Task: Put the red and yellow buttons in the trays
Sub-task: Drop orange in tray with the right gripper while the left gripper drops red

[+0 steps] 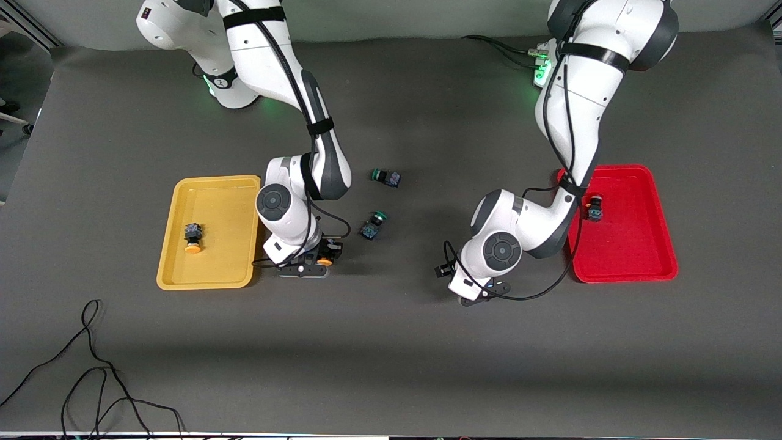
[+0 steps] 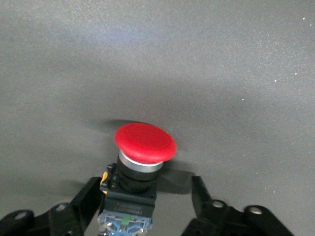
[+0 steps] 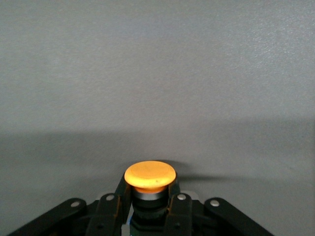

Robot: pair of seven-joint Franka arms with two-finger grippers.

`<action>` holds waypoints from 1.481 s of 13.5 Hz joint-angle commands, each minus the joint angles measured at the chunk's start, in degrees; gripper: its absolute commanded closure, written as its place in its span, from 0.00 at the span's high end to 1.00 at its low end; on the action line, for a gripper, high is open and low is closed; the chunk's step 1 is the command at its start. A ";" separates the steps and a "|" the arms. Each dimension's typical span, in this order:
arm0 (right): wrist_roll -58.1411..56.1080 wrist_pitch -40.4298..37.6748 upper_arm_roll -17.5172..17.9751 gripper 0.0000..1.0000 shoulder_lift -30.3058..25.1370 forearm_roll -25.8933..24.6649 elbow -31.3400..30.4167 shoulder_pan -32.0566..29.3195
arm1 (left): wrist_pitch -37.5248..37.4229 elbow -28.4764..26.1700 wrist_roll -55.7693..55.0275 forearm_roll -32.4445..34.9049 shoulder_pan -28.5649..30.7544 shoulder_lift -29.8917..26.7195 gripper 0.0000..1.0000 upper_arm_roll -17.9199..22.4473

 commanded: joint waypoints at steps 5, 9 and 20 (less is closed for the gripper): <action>0.18 -24.10 -9.95 0.05 -6.76 -8.14 7.75 1.07 | -2.80 1.00 -0.22 0.39 -0.59 -2.80 0.00 2.52; -17.69 -24.47 -17.83 0.05 -13.36 -14.51 -3.04 1.07 | -15.81 -3.10 8.19 5.75 2.56 -13.94 0.00 6.39; -44.30 -6.63 -13.73 0.67 -4.67 3.86 -16.86 -7.72 | 6.80 -42.91 45.81 12.34 28.49 -33.66 0.00 6.48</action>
